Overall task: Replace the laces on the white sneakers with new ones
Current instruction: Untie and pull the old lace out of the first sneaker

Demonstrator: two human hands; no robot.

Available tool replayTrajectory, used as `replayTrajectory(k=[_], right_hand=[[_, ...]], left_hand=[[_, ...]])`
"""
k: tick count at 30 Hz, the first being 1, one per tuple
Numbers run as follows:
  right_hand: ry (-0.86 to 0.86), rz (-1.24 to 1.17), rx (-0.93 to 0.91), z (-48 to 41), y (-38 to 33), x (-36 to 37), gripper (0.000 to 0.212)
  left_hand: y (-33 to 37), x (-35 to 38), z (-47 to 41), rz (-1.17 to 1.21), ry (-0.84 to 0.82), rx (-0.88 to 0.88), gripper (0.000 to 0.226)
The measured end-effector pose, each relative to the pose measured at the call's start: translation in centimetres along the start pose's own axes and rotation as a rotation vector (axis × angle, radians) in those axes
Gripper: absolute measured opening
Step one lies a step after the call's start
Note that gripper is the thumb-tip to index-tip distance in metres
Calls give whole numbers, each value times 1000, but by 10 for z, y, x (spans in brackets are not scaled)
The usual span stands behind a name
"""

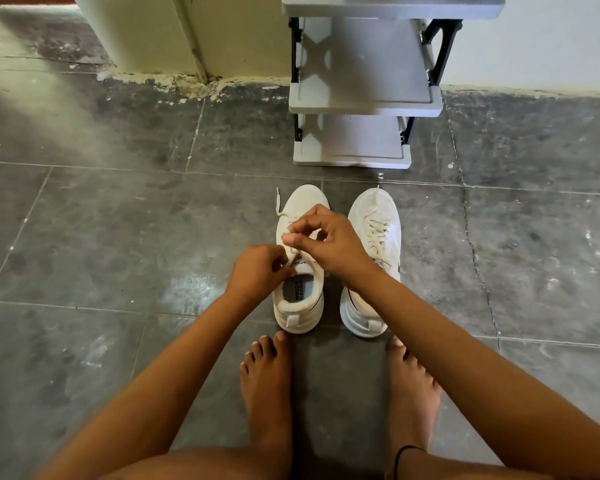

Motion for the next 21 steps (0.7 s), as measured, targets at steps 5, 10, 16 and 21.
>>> replayTrajectory(k=[5, 10, 16, 21], right_hand=[[-202, 680, -9, 6, 24, -13, 30], [-269, 996, -398, 19, 26, -5, 21], [-72, 401, -90, 10, 6, -3, 14], [-21, 115, -218, -25, -54, -19, 7]], left_hand=[[0, 2, -4, -9, -27, -35, 27], [-2, 5, -7, -31, -44, -83, 33], [1, 8, -4, -64, -59, -43, 20], [2, 5, -4, -44, -57, -58, 34]])
Point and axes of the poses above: each hand's wrist, its own z-axis away from the middle knuckle, its own x-axis out of the palm, y = z × x, the point moved 3 cm from there along -z, towards the middle knuckle, and after that the axes turned 1 degree about -z, right-handed, at the moved point
